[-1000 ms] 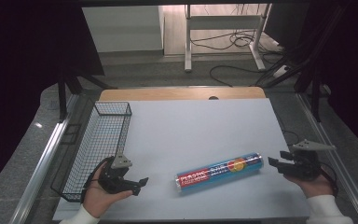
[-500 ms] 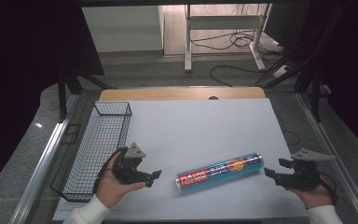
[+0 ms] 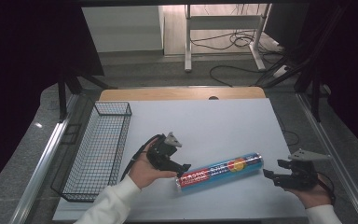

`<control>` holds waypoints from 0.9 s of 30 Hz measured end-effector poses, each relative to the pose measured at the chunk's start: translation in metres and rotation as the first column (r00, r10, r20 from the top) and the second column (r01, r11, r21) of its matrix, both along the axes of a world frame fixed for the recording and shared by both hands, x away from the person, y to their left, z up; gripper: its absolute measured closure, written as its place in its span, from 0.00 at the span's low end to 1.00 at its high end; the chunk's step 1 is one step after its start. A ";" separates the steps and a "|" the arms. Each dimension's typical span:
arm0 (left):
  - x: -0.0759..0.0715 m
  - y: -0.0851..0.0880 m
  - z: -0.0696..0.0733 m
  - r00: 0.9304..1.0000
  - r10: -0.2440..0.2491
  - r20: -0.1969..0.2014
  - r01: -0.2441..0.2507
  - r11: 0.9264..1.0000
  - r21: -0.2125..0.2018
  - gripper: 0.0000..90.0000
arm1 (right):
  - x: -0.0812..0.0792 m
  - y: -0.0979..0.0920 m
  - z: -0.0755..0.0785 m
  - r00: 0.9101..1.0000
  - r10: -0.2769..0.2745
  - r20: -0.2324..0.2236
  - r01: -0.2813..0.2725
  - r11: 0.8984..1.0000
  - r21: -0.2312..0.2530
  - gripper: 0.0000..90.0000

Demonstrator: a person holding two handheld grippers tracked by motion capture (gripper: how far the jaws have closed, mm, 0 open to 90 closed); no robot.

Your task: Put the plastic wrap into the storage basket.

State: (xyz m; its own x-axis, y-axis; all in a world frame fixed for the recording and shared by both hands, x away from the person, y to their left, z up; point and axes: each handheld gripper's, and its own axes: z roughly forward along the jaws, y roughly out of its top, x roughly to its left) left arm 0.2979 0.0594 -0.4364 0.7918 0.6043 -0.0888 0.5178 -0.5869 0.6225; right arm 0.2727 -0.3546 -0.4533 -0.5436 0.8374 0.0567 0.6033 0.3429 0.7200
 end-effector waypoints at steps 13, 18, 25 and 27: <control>0.023 -0.060 -0.015 0.991 -0.119 -0.063 0.122 0.992 0.045 0.18 | 0.002 -0.003 -0.004 1.000 -0.015 -0.013 0.015 1.000 -0.014 0.30; 0.028 -0.081 -0.021 0.983 -0.164 -0.088 0.168 0.985 0.041 0.19 | 0.002 -0.002 -0.006 1.000 -0.015 -0.024 0.014 1.000 -0.021 0.30; 0.029 -0.106 -0.035 0.969 -0.209 -0.130 0.218 0.974 0.061 0.20 | 0.003 -0.003 -0.008 0.999 -0.017 -0.031 0.017 1.000 -0.027 0.30; 0.030 -0.111 -0.038 0.967 -0.216 -0.139 0.227 0.971 0.072 0.20 | 0.003 -0.003 -0.009 0.999 -0.017 -0.035 0.016 0.999 -0.029 0.30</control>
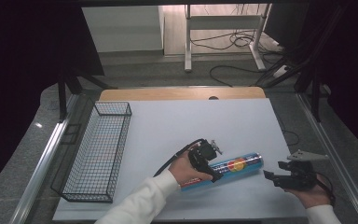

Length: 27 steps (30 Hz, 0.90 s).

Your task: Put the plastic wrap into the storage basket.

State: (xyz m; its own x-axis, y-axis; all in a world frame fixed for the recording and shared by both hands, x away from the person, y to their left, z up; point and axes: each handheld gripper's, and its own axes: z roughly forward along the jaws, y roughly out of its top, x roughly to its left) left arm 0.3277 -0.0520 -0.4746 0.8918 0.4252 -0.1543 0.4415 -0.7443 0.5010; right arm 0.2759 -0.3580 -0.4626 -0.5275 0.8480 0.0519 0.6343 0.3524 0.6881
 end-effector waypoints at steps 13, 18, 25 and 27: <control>0.002 -0.021 -0.015 0.998 -0.025 -0.056 0.030 0.995 0.091 0.23 | 0.000 0.000 -0.002 1.000 -0.005 -0.007 0.005 1.000 -0.010 0.30; 0.003 -0.025 -0.020 0.998 -0.027 -0.065 0.035 0.992 0.125 0.25 | 0.001 0.000 -0.002 1.000 -0.004 -0.009 0.004 1.000 -0.014 0.30; 0.003 -0.026 -0.021 0.999 -0.031 -0.044 0.037 0.989 0.145 0.32 | 0.001 -0.001 -0.003 1.000 -0.007 -0.009 0.007 1.000 -0.018 0.30; 0.003 -0.026 -0.021 0.999 -0.037 -0.040 0.042 0.988 0.148 0.32 | 0.001 -0.001 -0.003 1.000 -0.008 -0.009 0.008 1.000 -0.019 0.30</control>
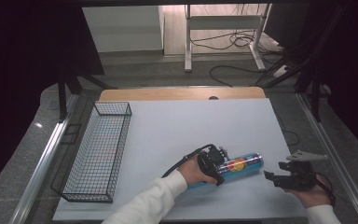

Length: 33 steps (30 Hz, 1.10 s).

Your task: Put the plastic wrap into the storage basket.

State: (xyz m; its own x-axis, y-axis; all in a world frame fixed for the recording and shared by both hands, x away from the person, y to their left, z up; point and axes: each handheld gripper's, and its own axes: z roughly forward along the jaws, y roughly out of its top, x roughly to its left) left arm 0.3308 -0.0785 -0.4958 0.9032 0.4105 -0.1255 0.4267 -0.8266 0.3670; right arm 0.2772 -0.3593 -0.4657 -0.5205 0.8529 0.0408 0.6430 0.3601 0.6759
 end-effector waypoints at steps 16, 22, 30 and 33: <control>0.005 0.003 0.011 1.000 -0.022 -0.022 0.023 1.000 0.020 0.34 | -0.001 -0.003 0.003 1.000 -0.013 0.014 0.013 1.000 0.006 0.31; 0.009 0.019 0.021 1.000 0.003 -0.028 -0.003 1.000 0.002 0.35 | -0.002 -0.004 0.005 1.000 -0.022 0.023 0.021 1.000 0.009 0.31; 0.012 0.044 0.040 0.999 0.040 -0.017 -0.040 0.998 -0.044 0.35 | -0.002 -0.003 0.005 0.999 -0.021 0.024 0.021 1.000 0.006 0.31; 0.012 0.057 0.050 0.998 0.057 -0.003 -0.057 0.997 -0.051 0.35 | -0.002 -0.003 0.005 0.999 -0.019 0.027 0.019 1.000 0.007 0.31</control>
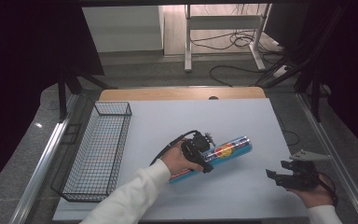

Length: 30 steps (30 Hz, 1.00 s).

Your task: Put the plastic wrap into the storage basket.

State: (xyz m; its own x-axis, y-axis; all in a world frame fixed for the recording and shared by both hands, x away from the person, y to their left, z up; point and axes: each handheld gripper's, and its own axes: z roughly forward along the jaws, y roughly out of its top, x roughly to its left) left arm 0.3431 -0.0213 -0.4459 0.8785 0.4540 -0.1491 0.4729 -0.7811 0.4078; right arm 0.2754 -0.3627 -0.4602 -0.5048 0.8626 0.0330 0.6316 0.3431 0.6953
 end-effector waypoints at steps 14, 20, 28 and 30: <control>-0.001 0.076 0.039 0.990 0.132 0.055 -0.129 0.990 -0.052 0.35 | 0.000 0.001 0.002 1.000 -0.003 0.005 0.003 1.000 0.004 0.31; -0.004 0.116 0.054 0.975 0.211 0.074 -0.205 0.975 -0.081 0.35 | 0.000 0.001 0.002 1.000 -0.002 0.005 0.002 1.000 0.009 0.31; -0.010 0.164 0.066 0.948 0.303 0.098 -0.296 0.952 -0.080 0.35 | 0.001 0.003 0.004 1.000 0.002 0.017 -0.002 1.000 0.009 0.31; -0.011 0.176 0.068 0.939 0.327 0.105 -0.321 0.944 -0.071 0.35 | 0.001 0.003 0.004 1.000 0.001 0.014 -0.001 1.000 0.010 0.31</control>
State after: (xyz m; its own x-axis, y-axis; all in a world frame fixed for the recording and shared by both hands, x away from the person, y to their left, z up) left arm 0.3319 0.1547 -0.3779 0.6974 0.7113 -0.0877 0.6448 -0.5692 0.5100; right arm 0.2767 -0.3593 -0.4564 -0.5062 0.8617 0.0343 0.6215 0.3370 0.7072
